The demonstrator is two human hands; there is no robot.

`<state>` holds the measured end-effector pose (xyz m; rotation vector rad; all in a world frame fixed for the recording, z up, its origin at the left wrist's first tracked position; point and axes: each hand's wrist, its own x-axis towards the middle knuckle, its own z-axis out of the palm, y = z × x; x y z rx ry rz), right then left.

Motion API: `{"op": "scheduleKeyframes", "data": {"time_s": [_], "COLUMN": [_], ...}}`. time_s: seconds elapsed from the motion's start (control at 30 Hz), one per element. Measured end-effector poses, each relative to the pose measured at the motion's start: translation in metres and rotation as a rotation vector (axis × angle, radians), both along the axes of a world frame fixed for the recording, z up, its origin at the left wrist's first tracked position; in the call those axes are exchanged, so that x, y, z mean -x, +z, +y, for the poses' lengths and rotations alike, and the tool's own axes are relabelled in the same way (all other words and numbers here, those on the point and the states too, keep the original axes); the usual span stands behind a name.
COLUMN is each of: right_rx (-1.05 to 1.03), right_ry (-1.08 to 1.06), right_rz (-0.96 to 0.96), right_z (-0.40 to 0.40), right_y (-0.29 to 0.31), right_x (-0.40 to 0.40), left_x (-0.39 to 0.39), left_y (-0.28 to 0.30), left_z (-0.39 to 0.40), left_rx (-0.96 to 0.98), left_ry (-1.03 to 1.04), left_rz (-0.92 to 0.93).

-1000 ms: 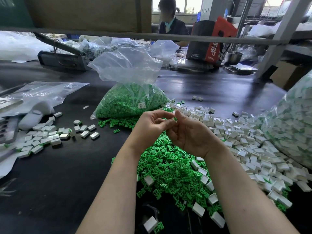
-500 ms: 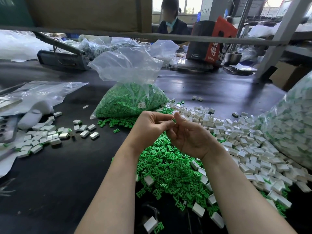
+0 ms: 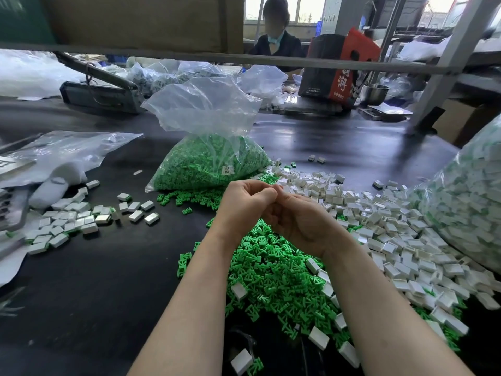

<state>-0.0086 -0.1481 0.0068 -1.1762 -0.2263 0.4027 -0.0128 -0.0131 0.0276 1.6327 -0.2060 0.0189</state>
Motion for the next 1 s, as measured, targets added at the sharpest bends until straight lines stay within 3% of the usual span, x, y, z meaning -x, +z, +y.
{"op": "scheduleKeyframes", "data": {"time_s": [1.0], "right_rx": [-0.047], "right_ry": [-0.070], "right_rz": [0.012], "right_z": [0.0046], "right_y": [-0.0066], "right_x": [0.0024], "left_x": [-0.0046], "left_y": [-0.0093], "left_z": [-0.0016], "left_rx": [-0.012], "left_ry": [0.014], "left_rz": [-0.050]}}
